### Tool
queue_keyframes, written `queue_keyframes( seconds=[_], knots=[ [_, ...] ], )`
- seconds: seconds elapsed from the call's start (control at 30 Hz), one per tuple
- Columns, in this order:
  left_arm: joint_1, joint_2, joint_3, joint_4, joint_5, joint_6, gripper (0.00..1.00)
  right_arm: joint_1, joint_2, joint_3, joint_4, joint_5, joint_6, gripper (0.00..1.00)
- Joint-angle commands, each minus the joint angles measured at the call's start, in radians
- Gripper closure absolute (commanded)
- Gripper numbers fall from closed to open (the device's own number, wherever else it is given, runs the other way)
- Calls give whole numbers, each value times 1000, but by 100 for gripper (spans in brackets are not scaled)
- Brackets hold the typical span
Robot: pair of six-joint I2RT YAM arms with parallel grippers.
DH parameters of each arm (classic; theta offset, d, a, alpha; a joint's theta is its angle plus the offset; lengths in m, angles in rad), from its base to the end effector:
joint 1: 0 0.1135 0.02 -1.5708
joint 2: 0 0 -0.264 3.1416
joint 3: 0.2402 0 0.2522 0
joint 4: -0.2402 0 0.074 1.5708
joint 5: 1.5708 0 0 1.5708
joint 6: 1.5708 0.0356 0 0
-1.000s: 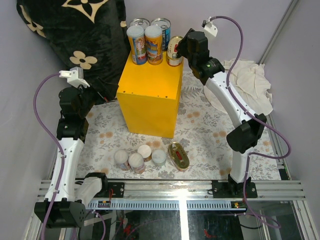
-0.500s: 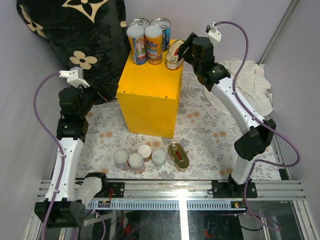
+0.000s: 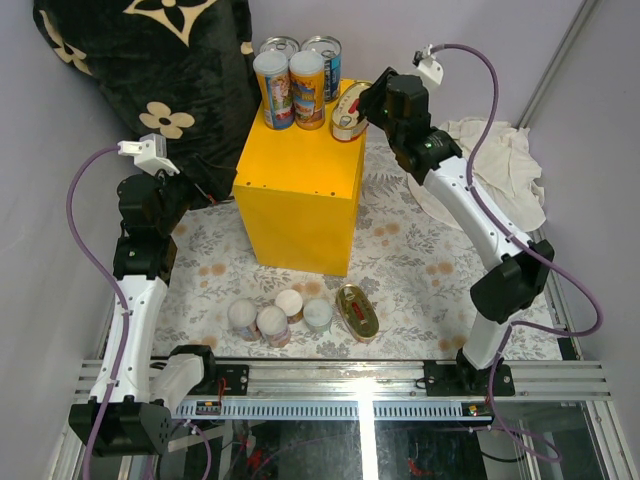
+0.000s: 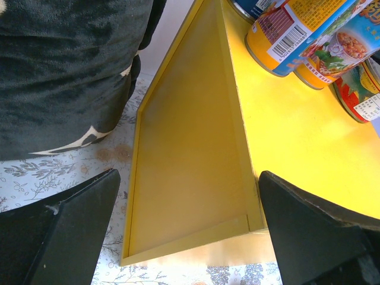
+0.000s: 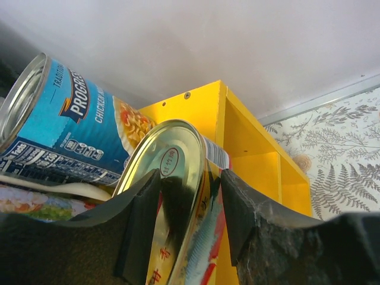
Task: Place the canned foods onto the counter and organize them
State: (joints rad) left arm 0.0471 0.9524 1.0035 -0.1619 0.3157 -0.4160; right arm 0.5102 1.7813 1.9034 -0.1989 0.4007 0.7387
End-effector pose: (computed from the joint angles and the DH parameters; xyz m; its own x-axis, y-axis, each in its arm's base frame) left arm 0.2160 -0.0009 0.3891 -0.2075 -0.3943 -0.8952 0.1964 0.8797 -0.4330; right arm 0.3711 0.1917 0.4529 -0.1237 0.6412 -0.7573 -0.0365 0.7597 0.6492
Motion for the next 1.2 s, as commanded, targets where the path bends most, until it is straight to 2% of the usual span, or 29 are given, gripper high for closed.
queue_keyframes(
  seconds=[0.0, 0.53, 0.83, 0.9, 1.07, 1.17],
  knots=[
    [11, 21, -34, -130, -6, 42, 0, 0, 55, 83, 1, 20, 13, 49],
    [13, 20, -36, -130, -2, 41, 0, 0, 107, 127, 13, 71, 43, 53],
    [12, 15, -37, -127, 4, 36, 0, 0, 143, 208, -11, 69, 46, 53],
    [13, 16, -37, -127, 2, 36, 0, 0, 151, 238, -19, 66, 46, 49],
    [12, 13, -36, -127, 2, 34, 0, -1, 162, 299, -30, 69, 40, 23],
    [12, 14, -32, -126, 2, 31, 0, -1, 171, 352, -32, 93, 17, 17]
  ],
)
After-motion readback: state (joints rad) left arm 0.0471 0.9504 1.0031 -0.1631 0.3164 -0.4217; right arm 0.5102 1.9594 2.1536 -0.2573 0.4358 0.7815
